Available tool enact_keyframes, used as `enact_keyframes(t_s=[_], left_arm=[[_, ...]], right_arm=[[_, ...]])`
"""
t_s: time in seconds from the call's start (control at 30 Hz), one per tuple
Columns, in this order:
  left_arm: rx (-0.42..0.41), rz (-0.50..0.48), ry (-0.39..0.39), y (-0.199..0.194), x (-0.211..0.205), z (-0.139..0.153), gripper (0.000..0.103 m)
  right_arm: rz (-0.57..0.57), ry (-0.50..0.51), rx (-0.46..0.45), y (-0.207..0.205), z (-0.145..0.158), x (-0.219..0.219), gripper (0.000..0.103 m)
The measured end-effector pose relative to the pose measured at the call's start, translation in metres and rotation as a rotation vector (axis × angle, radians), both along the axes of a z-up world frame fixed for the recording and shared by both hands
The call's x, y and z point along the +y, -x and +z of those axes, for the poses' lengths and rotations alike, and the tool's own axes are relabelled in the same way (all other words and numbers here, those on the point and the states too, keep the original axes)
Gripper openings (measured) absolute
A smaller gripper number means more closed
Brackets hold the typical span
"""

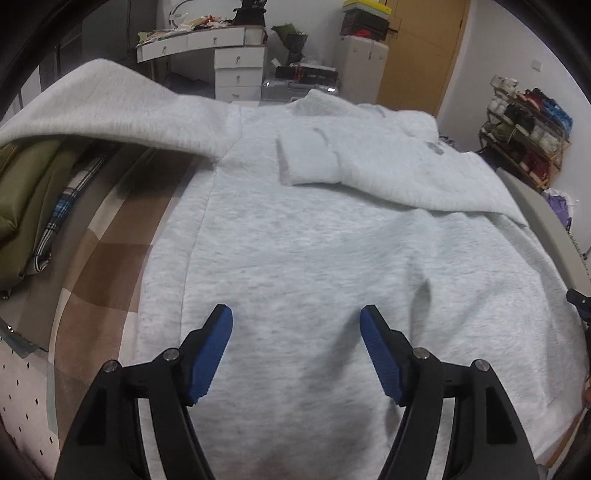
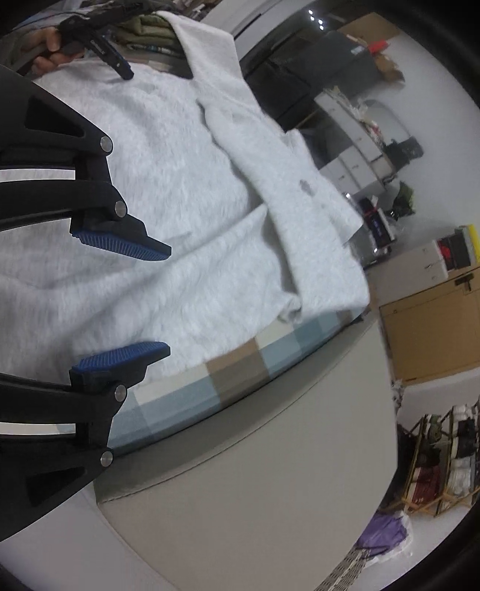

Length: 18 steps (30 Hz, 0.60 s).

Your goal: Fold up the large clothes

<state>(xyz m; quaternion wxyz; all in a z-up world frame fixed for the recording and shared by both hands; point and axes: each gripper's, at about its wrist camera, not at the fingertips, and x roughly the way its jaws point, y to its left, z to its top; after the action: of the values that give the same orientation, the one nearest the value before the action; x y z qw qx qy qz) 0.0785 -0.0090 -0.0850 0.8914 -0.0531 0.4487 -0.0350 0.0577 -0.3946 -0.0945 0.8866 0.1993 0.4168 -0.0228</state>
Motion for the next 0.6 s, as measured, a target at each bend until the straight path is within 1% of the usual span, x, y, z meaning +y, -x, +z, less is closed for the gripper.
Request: enact_keyframes(t_s=[0.03,0.07,0.1,0.13,0.2,0.23,0.27,0.3,0.33,0.37,0.4,0.43,0.5,0.53,0.57,0.6], left_arm=[[0.016,0.003,0.010,-0.001,0.003,-0.005,0.067],[0.027,0.006,0.012,0.000,0.004,-0.008,0.067],[0.029,0.004,0.007,0.001,0.005,-0.009,0.067],[0.022,-0.002,-0.001,0.003,0.005,-0.009,0.067],[0.025,-0.003,-0.005,0.005,0.007,-0.008,0.067],[0.025,-0.001,0.000,0.006,0.008,-0.007,0.067],[0.026,-0.001,0.004,0.007,0.009,-0.006,0.067],[0.028,0.000,0.001,0.009,0.009,-0.005,0.067],[0.026,0.002,-0.003,0.011,0.010,-0.004,0.067],[0.025,0.004,-0.003,0.015,0.012,-0.001,0.067],[0.024,0.003,0.002,0.019,0.014,0.001,0.067],[0.021,0.001,0.013,0.024,0.018,0.002,0.067],[0.013,-0.008,0.035,0.037,0.024,0.006,0.067],[0.011,-0.015,0.037,0.044,0.026,0.008,0.067],[0.007,-0.017,0.033,0.052,0.028,0.009,0.067],[0.000,-0.015,0.026,0.061,0.029,0.012,0.067]], right_arm=[[-0.012,0.015,0.042,-0.003,-0.009,-0.002,0.026],[-0.018,0.017,0.067,-0.003,-0.016,-0.007,0.020],[-0.016,-0.007,0.080,-0.003,-0.022,-0.010,0.020],[-0.016,-0.022,0.074,-0.001,-0.022,-0.012,0.017],[0.019,-0.008,0.043,0.002,-0.016,-0.008,0.004],[0.039,-0.008,0.015,0.003,-0.010,-0.004,0.002],[0.049,-0.024,-0.028,0.008,-0.002,-0.002,0.002],[0.076,-0.081,-0.112,0.015,0.009,-0.003,0.002],[0.089,-0.121,-0.172,0.022,0.020,-0.004,0.002],[0.081,-0.121,-0.195,0.025,0.027,-0.005,0.002],[0.065,-0.101,-0.190,0.025,0.030,-0.007,0.002],[0.051,-0.060,-0.146,0.022,0.025,-0.008,0.002],[0.011,0.022,-0.009,0.011,0.006,-0.007,0.007],[-0.006,0.024,0.034,0.011,-0.003,-0.008,0.015],[-0.019,0.007,0.044,0.013,-0.007,-0.009,0.019],[-0.018,-0.018,0.029,0.017,-0.007,-0.011,0.021]])
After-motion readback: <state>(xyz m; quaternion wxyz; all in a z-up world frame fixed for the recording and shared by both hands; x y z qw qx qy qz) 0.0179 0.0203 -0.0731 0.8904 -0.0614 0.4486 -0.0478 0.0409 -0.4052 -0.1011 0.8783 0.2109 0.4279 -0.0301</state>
